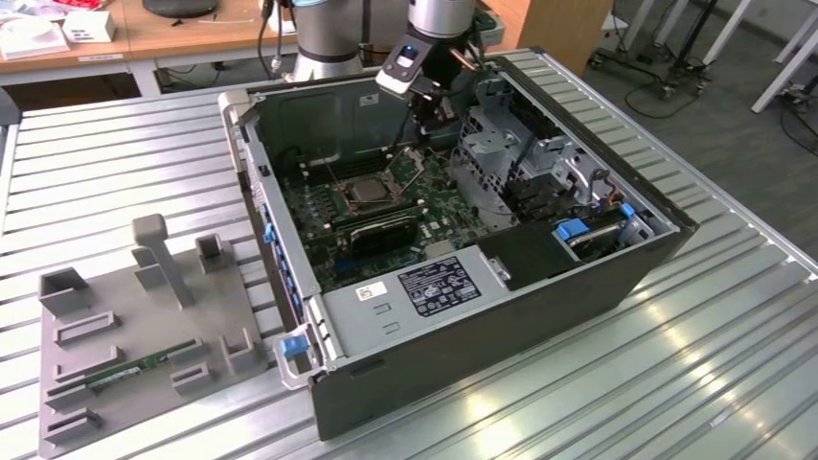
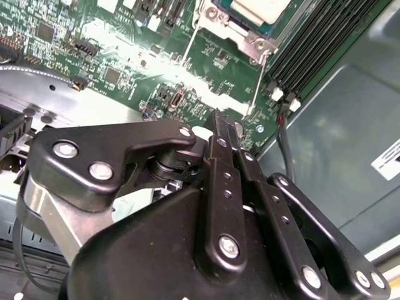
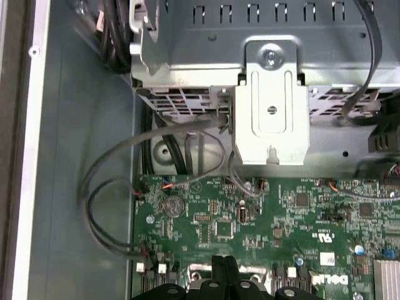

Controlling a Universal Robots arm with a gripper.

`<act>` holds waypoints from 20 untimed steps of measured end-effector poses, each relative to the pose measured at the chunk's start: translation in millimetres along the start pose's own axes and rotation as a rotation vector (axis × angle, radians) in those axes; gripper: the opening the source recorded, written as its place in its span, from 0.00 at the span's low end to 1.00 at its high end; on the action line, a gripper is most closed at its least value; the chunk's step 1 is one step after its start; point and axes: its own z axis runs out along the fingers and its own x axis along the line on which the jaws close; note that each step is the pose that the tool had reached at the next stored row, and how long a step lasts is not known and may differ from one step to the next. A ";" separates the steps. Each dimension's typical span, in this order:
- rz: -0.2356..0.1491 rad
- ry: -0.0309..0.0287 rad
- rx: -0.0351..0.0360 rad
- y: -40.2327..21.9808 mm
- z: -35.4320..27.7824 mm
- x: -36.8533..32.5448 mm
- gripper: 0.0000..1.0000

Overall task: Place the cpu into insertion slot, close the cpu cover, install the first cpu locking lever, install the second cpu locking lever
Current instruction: 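Close the cpu cover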

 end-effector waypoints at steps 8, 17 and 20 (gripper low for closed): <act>0.000 -0.0002 0.0000 5.6 2.3 0.0 0.11; 0.000 -0.0016 0.0000 9.7 9.7 -0.3 0.11; 0.000 -0.0016 0.0000 10.2 14.4 -0.5 0.11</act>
